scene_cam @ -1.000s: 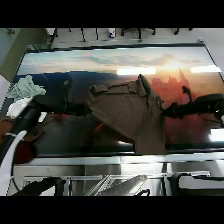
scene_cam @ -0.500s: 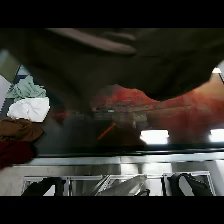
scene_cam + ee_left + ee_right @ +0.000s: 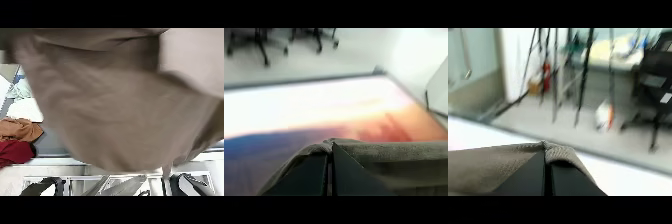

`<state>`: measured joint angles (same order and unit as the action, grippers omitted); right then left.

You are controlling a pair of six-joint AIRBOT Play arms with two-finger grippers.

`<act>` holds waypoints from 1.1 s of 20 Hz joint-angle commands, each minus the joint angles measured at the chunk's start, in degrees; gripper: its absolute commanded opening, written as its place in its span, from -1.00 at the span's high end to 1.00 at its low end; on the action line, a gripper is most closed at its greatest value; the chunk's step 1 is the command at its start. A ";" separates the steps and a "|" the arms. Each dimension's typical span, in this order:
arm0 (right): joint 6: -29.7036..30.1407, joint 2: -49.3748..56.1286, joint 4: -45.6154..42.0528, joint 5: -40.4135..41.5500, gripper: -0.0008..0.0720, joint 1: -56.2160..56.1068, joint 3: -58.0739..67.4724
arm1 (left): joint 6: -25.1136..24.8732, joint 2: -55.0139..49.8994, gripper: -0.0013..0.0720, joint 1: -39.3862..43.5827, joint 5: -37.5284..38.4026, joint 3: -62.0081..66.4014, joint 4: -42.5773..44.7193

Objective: Fold the shirts.

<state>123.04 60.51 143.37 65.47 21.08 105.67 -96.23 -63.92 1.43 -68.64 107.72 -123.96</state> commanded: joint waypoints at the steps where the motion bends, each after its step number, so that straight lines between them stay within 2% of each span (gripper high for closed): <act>1: -0.48 13.86 0.15 4.98 0.92 -4.68 -4.52 | -2.45 -11.54 0.93 -0.15 2.49 -7.87 -0.57; 3: -0.26 22.40 -0.15 2.10 0.92 -7.17 -8.11 | -4.37 -19.76 0.93 0.33 7.34 -10.47 -0.52; 6: -2.36 35.04 -0.22 -2.19 0.92 -9.07 -9.07 | -4.52 -32.44 0.93 1.11 12.13 -9.01 -0.61; 10: -3.15 45.68 -0.24 -4.26 0.91 -11.17 -9.05 | -4.48 -46.10 0.93 2.43 9.64 -0.44 -0.76; 13: -4.68 47.91 -0.26 -6.43 0.91 -11.26 -9.05 | -4.48 -51.17 0.93 4.39 7.39 6.49 -0.68; 14: -4.81 47.84 -0.26 -6.43 0.82 -10.84 -8.96 | -4.46 -52.06 0.93 4.79 6.21 8.61 -0.55; 15: -5.14 47.54 -0.31 -5.97 0.30 -10.23 -8.94 | -4.46 -52.28 0.84 5.25 5.33 9.84 -0.48; 16: -6.12 46.97 -0.35 -4.42 0.06 -8.98 -8.87 | -4.42 -51.65 -0.02 5.25 4.81 9.84 -0.50; 17: -6.62 46.23 -0.61 -2.67 0.06 -7.26 -8.87 | -3.58 -50.66 -0.89 4.59 3.54 9.86 -0.48; 20: -6.97 43.85 -1.11 6.10 0.05 1.22 -8.90 | 2.58 -46.53 -0.83 -0.66 -5.05 9.55 -0.55; 22: -8.35 43.69 -4.42 12.70 0.05 6.75 -8.96 | 3.32 -42.23 -0.83 -4.63 -12.52 5.16 -0.52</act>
<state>116.46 104.95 141.91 69.10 21.26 96.77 -95.94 -110.02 0.95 -71.31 115.50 -124.60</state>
